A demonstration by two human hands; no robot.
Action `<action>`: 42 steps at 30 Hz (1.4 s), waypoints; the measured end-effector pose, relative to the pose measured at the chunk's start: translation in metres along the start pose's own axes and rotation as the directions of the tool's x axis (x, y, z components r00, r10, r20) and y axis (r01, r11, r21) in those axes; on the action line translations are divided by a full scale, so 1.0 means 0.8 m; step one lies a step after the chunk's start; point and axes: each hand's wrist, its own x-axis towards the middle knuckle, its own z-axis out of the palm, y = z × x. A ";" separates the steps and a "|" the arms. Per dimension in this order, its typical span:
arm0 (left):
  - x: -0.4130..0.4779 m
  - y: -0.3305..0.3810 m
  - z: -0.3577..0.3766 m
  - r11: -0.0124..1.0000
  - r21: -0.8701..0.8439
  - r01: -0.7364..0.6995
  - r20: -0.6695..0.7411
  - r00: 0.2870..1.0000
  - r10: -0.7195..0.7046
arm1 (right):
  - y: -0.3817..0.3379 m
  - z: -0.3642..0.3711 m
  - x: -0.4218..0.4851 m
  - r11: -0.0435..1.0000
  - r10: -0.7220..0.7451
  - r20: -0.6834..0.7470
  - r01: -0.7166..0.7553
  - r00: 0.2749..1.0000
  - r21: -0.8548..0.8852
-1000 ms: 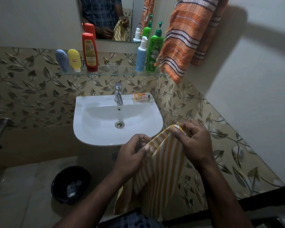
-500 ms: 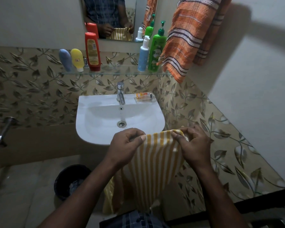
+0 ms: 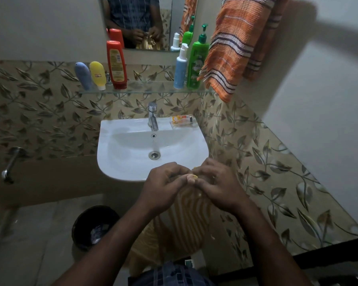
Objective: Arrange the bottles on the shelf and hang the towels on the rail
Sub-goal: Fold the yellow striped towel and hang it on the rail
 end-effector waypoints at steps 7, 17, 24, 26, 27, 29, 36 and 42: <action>-0.007 -0.001 0.005 0.981 -0.171 0.089 0.073 0.994 -0.078 | 0.007 -0.021 0.000 0.998 -0.033 -0.126 0.027 0.991 -0.049; -0.011 -0.024 0.011 0.999 0.042 0.031 -0.078 0.997 -0.028 | -0.008 -0.050 -0.009 0.993 -0.069 -0.305 0.037 0.950 -0.108; 0.013 -0.022 0.009 0.957 0.277 0.085 0.092 0.989 -0.114 | -0.026 -0.041 -0.014 0.987 -0.160 -0.094 0.161 0.983 0.006; 0.011 -0.021 0.015 0.949 0.296 0.111 0.175 0.970 -0.168 | -0.027 -0.042 -0.014 0.986 -0.156 -0.102 0.161 0.982 0.042; 0.009 -0.023 0.017 0.950 0.284 0.130 0.186 0.964 -0.188 | -0.028 -0.044 -0.015 0.986 -0.150 -0.109 0.157 0.983 0.062; 0.005 -0.028 0.020 0.958 0.211 0.195 0.175 0.957 -0.233 | -0.026 -0.052 -0.015 0.987 -0.127 -0.129 0.138 0.983 0.082; -0.001 -0.033 0.003 0.873 -0.323 0.367 0.199 0.928 -0.316 | 0.008 -0.088 -0.019 0.999 -0.008 -0.250 -0.002 0.968 -0.042; 0.002 -0.018 -0.002 0.795 -0.433 0.425 0.231 0.905 -0.358 | 0.029 -0.090 -0.021 0.995 0.011 -0.316 -0.040 0.949 -0.088</action>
